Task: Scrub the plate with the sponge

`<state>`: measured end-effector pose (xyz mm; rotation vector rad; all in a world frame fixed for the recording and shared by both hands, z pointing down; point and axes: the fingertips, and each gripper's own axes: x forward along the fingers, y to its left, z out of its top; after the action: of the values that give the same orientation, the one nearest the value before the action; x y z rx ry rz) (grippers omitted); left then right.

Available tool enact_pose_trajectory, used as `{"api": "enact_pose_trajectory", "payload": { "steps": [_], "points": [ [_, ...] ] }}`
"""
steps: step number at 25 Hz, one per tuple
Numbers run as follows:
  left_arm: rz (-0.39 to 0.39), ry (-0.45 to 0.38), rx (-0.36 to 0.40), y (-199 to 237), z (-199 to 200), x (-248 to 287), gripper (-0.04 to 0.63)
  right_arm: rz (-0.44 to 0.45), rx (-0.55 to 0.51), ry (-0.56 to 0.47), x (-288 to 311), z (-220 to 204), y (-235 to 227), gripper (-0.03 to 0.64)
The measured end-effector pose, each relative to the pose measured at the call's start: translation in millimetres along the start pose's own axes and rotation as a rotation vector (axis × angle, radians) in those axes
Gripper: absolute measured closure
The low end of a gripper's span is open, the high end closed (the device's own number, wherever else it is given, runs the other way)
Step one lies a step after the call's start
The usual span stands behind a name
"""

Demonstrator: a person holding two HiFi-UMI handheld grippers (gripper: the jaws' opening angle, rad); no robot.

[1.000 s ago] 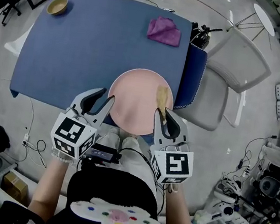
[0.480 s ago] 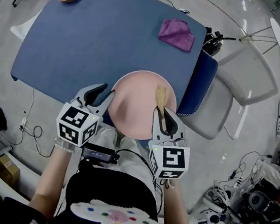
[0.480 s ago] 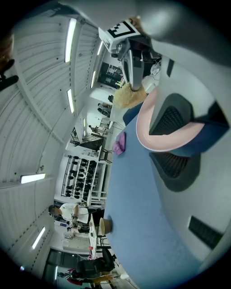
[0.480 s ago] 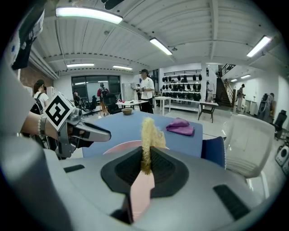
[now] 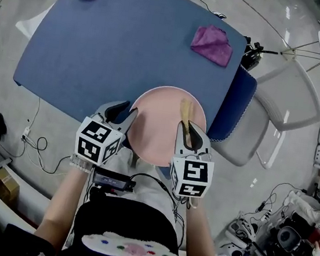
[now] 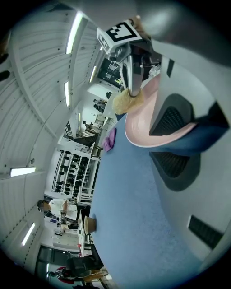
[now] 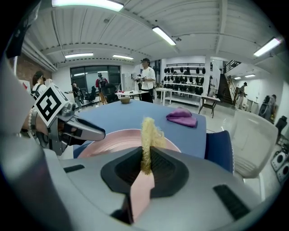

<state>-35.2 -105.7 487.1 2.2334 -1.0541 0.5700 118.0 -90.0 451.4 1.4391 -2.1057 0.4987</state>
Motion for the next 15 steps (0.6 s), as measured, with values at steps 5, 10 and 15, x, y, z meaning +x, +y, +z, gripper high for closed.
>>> {"api": "enact_pose_trajectory", "payload": {
  "steps": [5,10,15],
  "points": [
    [-0.004,0.021,-0.009,1.1,-6.3,8.0,0.502,-0.039,-0.022,0.060,14.7,-9.8,-7.3,0.574],
    [-0.008,0.029,0.000,0.2,-9.4,9.7,0.537,-0.046,-0.059,0.110,26.8,-15.4,-3.8,0.574],
    [-0.020,0.018,-0.007,0.9,-6.7,12.6,0.541,-0.042,-0.087,0.165,42.5,-20.3,-4.4,0.574]
  ]
}}
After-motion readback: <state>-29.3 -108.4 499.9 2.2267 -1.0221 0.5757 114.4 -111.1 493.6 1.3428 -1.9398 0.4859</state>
